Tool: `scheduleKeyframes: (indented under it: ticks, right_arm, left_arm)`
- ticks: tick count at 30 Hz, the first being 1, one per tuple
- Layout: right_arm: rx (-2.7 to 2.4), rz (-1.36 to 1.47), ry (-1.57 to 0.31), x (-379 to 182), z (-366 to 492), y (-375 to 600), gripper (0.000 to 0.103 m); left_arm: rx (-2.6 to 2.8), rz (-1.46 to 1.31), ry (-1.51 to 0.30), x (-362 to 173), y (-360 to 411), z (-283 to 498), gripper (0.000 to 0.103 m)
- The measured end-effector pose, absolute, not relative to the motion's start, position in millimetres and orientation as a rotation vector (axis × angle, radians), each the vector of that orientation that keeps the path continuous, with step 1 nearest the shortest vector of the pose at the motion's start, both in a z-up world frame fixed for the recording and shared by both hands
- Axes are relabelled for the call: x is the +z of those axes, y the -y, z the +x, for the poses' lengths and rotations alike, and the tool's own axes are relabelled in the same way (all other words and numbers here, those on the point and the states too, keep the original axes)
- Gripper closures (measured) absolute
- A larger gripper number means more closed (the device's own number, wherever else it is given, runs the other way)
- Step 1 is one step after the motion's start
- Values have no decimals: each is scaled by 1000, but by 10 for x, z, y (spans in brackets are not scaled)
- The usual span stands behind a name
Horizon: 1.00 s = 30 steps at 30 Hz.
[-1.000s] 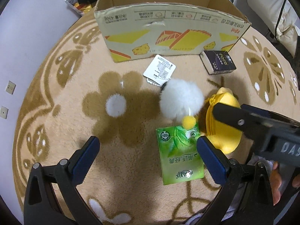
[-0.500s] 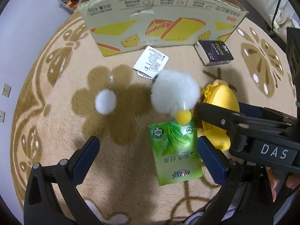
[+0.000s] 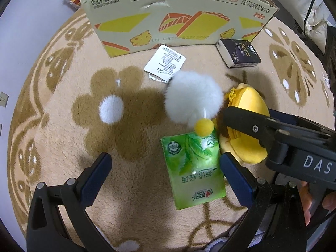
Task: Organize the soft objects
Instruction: 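Grasp the green tissue pack with the left gripper while the right grasps the yellow duck plush, then lift the green tissue pack and yellow duck plush and carry them over the box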
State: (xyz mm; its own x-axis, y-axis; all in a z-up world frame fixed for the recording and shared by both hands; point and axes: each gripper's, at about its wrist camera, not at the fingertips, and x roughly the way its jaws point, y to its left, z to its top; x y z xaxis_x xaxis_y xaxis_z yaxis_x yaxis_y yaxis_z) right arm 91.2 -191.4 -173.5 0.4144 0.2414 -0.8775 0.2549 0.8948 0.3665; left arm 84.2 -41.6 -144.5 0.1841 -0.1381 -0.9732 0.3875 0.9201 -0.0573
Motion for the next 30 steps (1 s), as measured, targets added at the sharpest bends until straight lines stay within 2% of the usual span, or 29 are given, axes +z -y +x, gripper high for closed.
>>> scheduleKeyframes:
  ticks: [6,18,21,24,25,30]
  right_arm:
    - [-60,462,-1112,-1647,854,1986,19]
    - [-62,463,-1115,-1667,873,1964,19]
    - [-63,463,-1113,-1671,870,1964,20]
    - [-62,461,-1108,-1652,857,1980,21]
    - [-64,458,-1104,-1643,856,1979,21]
    - [-80,442,-1092,-1609,829,1982,22]
  left_arm:
    - [-365,252,-1305,-1425,443,836,1]
    - [-369,372,-1372,-1680,685,818,2]
    - [-375,393,-1390,-1735,729,809,11]
    - [-362,370,-1368,-1659,685,813,37]
    - [-353,351,-1362,-1631,648,825,51]
    - [-331,300,-1314,-1497,521,857,52]
